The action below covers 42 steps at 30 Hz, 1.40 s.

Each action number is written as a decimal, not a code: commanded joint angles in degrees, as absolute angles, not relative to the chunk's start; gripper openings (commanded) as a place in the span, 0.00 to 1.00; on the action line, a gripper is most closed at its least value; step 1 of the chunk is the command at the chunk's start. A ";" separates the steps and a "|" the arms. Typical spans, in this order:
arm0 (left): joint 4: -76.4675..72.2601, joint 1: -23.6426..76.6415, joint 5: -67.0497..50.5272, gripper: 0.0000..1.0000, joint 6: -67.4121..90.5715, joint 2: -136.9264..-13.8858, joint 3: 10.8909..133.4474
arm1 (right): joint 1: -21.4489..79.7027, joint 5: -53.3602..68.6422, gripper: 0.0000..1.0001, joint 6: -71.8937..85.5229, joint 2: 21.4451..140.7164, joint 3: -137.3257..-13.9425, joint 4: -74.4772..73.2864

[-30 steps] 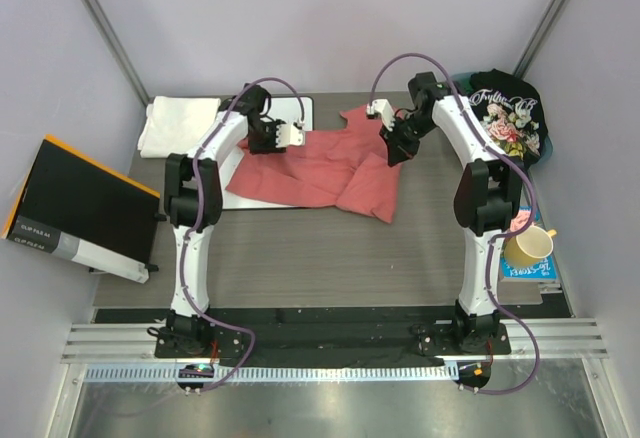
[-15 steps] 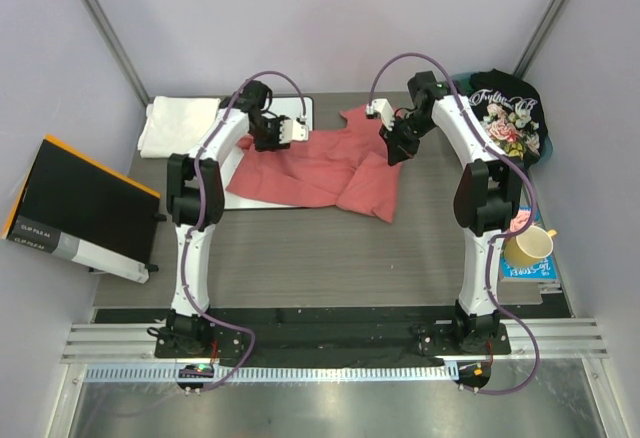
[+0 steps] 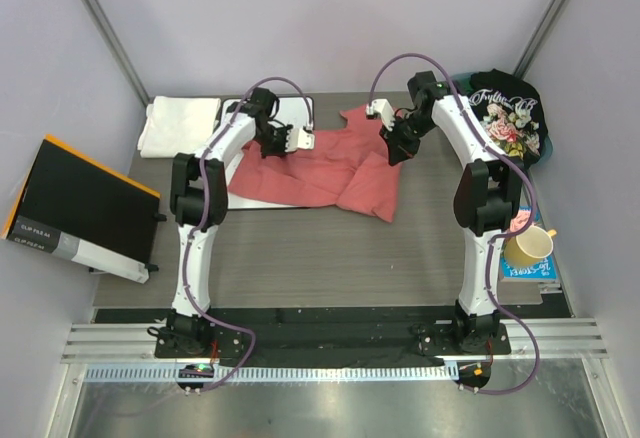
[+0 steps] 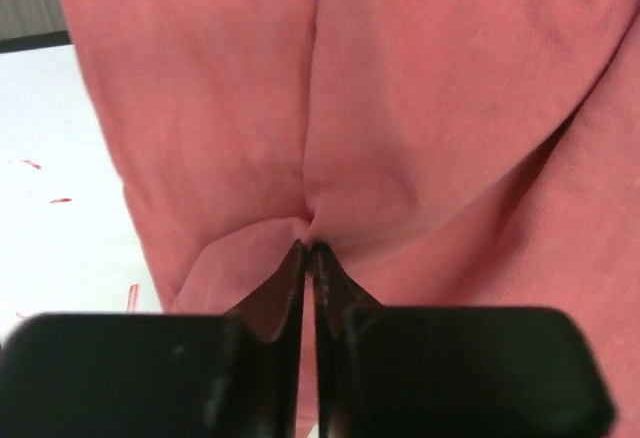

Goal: Fold and stack the t-shirts
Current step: Flatten out the tshirt

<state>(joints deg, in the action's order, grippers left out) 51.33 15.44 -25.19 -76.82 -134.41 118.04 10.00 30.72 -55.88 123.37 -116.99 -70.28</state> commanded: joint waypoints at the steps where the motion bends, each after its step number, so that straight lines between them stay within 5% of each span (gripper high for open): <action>1: 47.38 16.00 -26.19 0.00 -76.11 -135.26 115.93 | 9.84 30.32 0.01 -56.69 120.59 -119.18 -69.87; 8: 45.19 16.00 -22.25 0.00 -73.57 -134.74 117.16 | 9.84 28.48 0.01 -57.39 119.97 -119.88 -69.26; 12: 31.26 15.91 -14.61 0.00 -66.29 -130.79 115.76 | 9.84 23.57 0.01 -57.13 118.13 -118.75 -64.26; 27: 3.26 16.00 4.83 0.00 -68.11 -120.33 120.68 | 5.80 14.67 0.01 -48.26 111.63 -119.61 -16.18; 34: 9.12 15.12 0.46 0.00 -74.44 -103.74 101.45 | 3.87 27.67 0.01 -52.36 99.44 -109.53 -25.90; 38: 40.75 11.97 -12.54 0.00 -77.07 -93.18 93.27 | 2.73 35.85 0.01 -60.97 93.87 -102.94 -46.88; 42: 57.02 11.78 -18.19 0.00 -82.26 -86.93 86.58 | 2.72 39.54 0.01 -70.21 90.27 -94.41 -68.85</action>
<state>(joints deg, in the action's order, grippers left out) 33.43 12.88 -10.46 -76.71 -92.42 91.22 3.51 33.39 -59.02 93.21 -101.84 -44.03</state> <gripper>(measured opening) 0.003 0.023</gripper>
